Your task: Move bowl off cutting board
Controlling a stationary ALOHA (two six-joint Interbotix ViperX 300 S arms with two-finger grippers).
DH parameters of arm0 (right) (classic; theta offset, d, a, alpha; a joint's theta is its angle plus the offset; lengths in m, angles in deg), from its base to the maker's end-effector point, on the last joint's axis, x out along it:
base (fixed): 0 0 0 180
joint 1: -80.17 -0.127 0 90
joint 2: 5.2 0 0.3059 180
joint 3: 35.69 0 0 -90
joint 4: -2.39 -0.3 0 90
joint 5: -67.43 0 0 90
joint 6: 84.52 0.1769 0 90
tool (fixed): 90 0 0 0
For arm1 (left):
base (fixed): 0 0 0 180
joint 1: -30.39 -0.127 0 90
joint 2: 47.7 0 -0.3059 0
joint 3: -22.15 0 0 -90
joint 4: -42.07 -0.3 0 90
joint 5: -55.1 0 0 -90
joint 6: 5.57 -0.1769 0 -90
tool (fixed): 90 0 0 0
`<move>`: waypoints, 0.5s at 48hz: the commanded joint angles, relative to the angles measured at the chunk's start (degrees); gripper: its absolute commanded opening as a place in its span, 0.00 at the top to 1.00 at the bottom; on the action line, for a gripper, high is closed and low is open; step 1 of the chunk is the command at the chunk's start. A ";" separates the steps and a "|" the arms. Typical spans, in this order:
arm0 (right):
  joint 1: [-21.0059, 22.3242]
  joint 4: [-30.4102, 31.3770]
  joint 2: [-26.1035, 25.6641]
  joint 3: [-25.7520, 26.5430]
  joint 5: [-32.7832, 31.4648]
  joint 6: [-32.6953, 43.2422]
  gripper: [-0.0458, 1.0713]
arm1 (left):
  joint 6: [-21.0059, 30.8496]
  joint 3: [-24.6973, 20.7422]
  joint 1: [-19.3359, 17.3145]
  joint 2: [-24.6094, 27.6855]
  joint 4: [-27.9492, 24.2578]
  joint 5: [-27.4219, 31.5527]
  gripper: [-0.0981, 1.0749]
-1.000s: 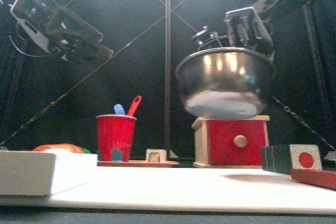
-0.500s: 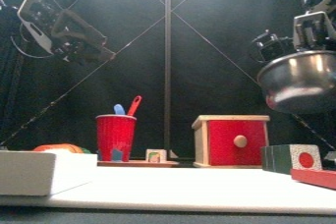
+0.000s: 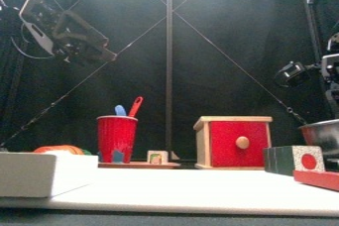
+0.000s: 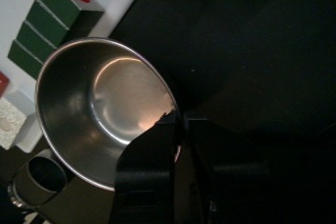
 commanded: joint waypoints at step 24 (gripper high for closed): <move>0.26 1.76 2.64 -1.58 6.33 0.00 0.26 | -0.09 -1.23 -0.44 -0.09 1.23 -0.35 0.18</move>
